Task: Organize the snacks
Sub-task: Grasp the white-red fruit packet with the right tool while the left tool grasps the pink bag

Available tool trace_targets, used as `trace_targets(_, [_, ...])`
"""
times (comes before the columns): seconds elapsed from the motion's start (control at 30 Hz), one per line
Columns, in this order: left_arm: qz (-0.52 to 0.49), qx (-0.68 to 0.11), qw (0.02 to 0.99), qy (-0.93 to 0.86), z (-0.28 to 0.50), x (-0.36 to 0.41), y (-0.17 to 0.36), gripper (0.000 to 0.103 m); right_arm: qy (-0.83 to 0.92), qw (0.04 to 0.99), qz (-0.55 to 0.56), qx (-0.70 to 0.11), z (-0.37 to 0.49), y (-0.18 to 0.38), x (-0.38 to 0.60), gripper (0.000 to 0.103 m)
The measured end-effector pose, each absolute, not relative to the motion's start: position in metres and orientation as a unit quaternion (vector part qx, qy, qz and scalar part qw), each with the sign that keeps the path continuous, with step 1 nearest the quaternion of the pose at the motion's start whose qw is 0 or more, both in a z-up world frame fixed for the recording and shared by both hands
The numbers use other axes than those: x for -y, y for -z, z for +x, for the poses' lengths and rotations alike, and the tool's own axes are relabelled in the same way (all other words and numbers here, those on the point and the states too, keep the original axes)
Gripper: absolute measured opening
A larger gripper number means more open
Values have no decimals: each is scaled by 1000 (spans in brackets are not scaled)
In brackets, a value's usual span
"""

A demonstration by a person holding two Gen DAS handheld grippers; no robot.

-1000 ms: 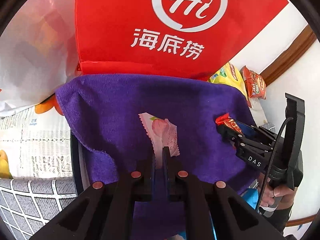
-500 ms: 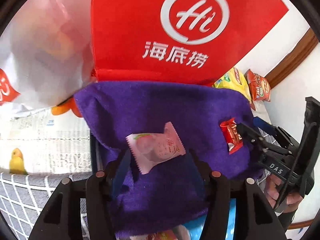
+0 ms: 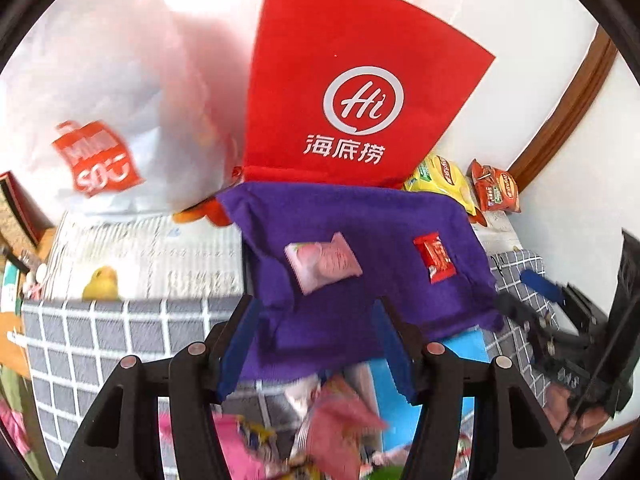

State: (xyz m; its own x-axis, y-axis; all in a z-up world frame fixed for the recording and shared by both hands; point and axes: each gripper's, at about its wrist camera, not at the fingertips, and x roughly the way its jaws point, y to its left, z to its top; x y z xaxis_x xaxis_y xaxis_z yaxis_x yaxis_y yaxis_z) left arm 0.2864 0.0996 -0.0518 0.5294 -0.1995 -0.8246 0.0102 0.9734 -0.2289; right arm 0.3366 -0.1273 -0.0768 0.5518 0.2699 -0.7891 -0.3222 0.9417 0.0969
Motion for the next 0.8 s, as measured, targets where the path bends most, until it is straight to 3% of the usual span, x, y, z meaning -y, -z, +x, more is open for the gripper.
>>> trace_targets(0.4, [-125,-482,865,65,216,-107,51,58,-241,861,-51,-445,210,97,125,69])
trace_targets(0.8, [-124,-475,869,54,169,-124,56,58,-266,850,-120,-440,170,134,105,74])
